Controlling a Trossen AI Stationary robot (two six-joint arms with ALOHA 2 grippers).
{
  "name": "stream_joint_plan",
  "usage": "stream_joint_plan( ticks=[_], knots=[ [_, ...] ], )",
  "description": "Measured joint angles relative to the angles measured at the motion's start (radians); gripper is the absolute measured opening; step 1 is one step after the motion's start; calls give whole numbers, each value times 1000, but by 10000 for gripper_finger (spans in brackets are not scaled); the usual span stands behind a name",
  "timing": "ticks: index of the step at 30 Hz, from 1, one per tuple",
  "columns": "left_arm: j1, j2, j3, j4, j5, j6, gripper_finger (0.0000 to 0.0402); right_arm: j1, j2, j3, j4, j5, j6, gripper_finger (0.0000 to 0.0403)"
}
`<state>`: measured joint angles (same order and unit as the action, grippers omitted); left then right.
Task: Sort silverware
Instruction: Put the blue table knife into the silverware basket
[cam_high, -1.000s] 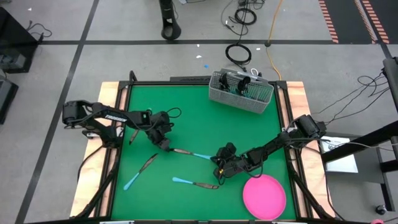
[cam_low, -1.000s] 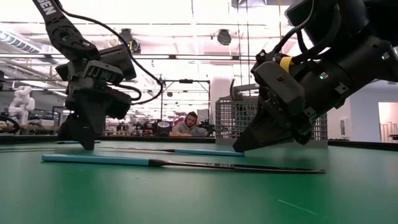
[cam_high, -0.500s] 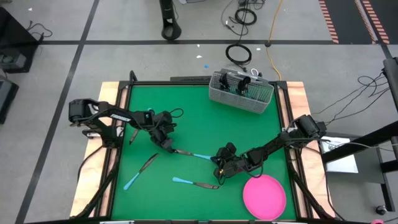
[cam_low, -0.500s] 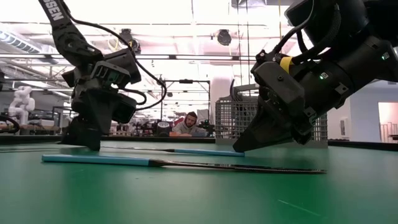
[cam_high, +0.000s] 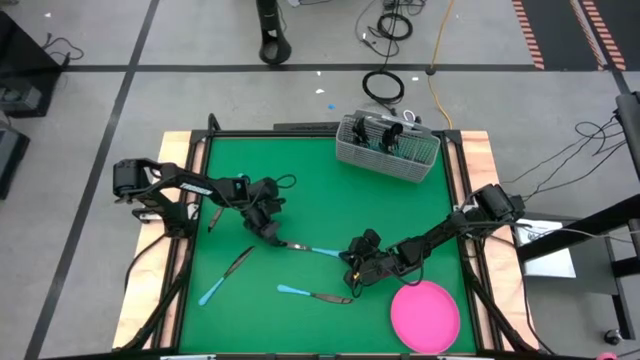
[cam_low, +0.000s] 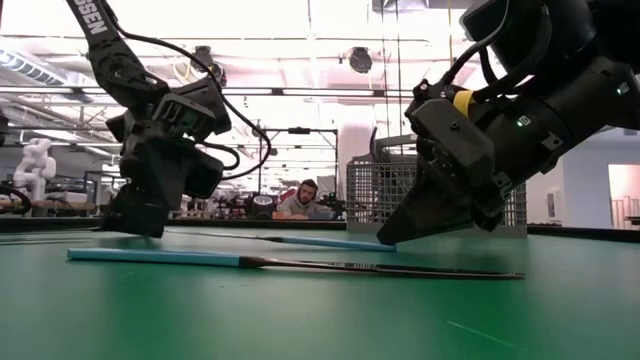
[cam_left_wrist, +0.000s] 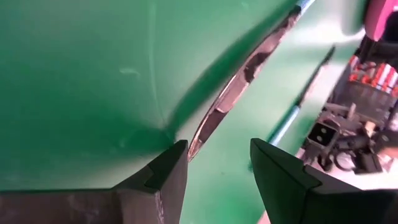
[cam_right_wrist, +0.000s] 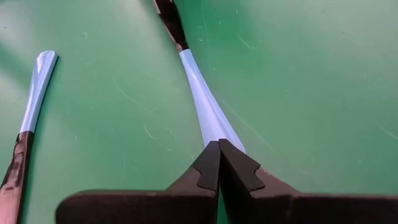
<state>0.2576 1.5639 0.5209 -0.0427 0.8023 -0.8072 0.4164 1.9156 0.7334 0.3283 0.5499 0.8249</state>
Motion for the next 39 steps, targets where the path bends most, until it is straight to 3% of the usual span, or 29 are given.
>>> stream_joint_plan(
  ticks=[11,39],
  knots=[
    [1,-2,2,92,142,32,176,-1,0,2,2,-2,-3,0],
    [-59,-4,3,148,126,108,168,0,0,1,3,2,9,0]
  ],
)
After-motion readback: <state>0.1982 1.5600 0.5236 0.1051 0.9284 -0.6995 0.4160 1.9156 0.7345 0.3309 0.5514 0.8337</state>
